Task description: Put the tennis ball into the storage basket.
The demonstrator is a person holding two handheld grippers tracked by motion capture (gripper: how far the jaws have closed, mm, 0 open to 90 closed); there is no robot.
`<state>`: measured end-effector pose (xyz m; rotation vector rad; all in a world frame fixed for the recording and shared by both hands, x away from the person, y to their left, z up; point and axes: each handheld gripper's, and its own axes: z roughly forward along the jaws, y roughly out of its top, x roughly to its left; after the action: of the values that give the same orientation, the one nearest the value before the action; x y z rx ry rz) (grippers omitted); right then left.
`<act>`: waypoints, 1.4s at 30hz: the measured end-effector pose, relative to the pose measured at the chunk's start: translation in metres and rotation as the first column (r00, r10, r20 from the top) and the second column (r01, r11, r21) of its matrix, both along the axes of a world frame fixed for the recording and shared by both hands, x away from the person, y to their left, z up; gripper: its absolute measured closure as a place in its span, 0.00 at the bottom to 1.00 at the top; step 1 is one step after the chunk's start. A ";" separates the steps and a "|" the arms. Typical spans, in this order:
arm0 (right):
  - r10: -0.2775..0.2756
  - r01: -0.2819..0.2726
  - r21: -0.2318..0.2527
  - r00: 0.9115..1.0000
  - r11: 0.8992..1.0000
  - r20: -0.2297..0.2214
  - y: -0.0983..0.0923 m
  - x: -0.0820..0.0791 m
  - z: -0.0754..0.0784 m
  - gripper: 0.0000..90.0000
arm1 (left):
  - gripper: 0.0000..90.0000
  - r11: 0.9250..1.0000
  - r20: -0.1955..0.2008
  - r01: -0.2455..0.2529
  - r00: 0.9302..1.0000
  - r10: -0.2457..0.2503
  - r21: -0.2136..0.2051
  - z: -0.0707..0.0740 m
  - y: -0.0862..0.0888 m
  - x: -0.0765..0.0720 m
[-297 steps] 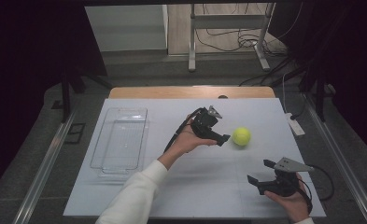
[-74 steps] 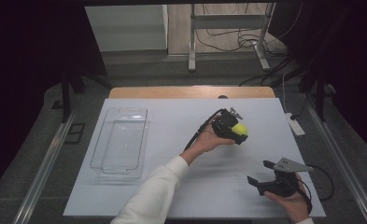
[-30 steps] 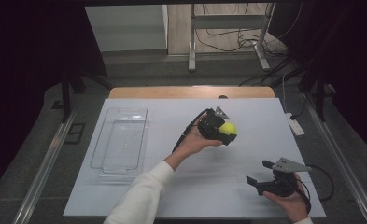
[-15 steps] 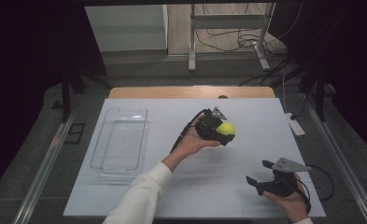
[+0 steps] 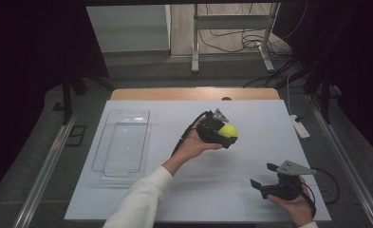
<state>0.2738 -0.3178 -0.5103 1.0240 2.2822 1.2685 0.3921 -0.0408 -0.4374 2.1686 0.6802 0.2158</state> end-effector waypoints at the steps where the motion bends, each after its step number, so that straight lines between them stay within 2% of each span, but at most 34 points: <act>1: 0.000 0.000 0.000 1.000 1.000 0.000 0.000 0.000 0.000 0.07 | 0.31 1.000 0.006 0.003 1.000 -0.003 0.004 0.001 0.002 0.000; 5: 0.000 0.000 -0.002 1.000 1.000 0.000 0.000 0.000 0.000 0.07 | 0.31 1.000 0.009 -0.012 1.000 0.012 -0.017 0.002 0.007 -0.002; 28: 0.000 0.000 -0.005 1.000 1.000 0.000 0.001 0.000 0.000 0.07 | 0.31 0.999 0.036 -0.022 0.999 0.023 -0.030 0.007 0.023 -0.010; 42: -0.003 0.003 -0.011 1.000 1.000 -0.001 0.001 0.000 -0.001 0.07 | 0.31 0.997 0.053 -0.040 0.998 0.044 -0.062 0.010 0.040 -0.017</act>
<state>0.2736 -0.3169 -0.5109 1.0241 2.2853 1.2537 0.3747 -0.0011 -0.4279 2.0841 0.6935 0.2712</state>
